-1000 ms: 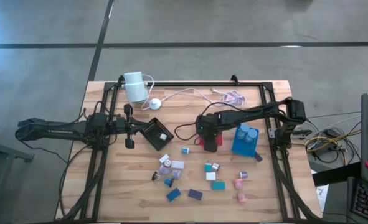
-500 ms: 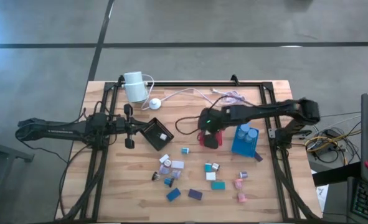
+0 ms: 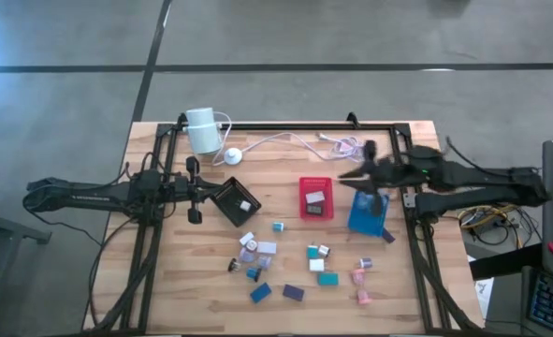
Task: Pick & Place Office items
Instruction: Put the top blue charger adaptor into the black bin
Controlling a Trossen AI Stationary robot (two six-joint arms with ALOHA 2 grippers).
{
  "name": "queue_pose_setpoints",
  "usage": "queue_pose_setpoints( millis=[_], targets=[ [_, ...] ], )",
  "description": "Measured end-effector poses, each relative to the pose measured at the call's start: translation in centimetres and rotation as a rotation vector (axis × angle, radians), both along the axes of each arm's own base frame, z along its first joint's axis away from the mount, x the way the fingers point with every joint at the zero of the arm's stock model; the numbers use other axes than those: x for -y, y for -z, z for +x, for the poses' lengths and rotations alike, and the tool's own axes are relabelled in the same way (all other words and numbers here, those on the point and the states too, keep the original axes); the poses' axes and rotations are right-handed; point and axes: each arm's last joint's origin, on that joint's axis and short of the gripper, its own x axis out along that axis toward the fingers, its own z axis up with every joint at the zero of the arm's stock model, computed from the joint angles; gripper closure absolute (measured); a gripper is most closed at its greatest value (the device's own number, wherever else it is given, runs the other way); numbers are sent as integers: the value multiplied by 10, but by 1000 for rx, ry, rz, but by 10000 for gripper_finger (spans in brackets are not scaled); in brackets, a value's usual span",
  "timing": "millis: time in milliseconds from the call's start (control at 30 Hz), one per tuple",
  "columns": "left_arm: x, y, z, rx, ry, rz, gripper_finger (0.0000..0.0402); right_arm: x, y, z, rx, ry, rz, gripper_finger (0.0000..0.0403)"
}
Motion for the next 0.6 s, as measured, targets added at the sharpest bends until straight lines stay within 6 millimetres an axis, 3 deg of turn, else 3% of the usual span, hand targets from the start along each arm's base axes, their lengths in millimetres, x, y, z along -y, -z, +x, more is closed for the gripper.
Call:
queue_pose_setpoints(
  millis=[233,433,600],
  targets=[
    [0,0,0,-2,-1,26,390,-4,35,-50,174,0,60,394],
    [0,0,0,-5,-2,57,390,-5,72,-62,234,-3,69,394],
    [0,0,0,-6,-16,29,390,-5,92,-65,289,-8,63,394]
  ],
)
